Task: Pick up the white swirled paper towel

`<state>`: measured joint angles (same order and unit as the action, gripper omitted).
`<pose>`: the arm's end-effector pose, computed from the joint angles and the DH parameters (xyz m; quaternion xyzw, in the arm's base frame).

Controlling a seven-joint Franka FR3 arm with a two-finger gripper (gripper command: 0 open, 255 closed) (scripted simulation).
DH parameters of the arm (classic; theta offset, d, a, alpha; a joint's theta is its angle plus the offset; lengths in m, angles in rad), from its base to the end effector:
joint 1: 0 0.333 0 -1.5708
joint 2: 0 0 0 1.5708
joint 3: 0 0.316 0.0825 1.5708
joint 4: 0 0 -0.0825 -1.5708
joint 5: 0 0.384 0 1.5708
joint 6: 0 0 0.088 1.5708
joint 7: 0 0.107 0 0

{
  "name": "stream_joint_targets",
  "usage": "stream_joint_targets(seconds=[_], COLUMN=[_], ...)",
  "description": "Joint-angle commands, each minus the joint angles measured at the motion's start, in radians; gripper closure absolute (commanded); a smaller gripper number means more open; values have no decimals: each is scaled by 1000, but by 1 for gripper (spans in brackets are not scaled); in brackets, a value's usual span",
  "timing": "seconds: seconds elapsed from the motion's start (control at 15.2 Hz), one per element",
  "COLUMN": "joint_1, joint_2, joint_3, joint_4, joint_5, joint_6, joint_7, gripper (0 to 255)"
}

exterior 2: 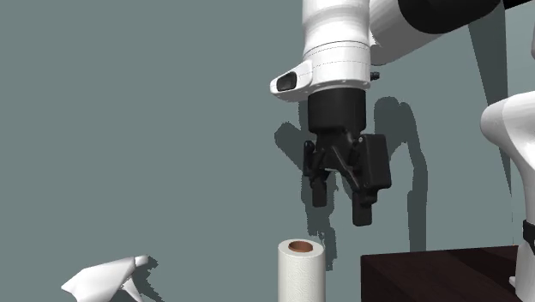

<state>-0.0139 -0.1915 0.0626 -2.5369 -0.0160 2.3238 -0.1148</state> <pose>0.4382 0.0207 0.3403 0.9961 0.0865 -0.0114 0.0113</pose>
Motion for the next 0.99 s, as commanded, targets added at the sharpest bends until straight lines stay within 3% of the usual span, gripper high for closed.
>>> stream_joint_targets(seconds=[0.0, 0.73, 0.79, 0.92], joint_1=[-6, -10, -10, -10], joint_2=[84, 218, 217, 218], joint_3=[-3, -4, -5, -5], joint_4=[25, 18, 18, 18], joint_5=[-13, -35, -35, -35], joint_6=[74, 220, 220, 221], joint_7=[-5, 8, 8, 8], gripper=[0, 0, 255, 255])
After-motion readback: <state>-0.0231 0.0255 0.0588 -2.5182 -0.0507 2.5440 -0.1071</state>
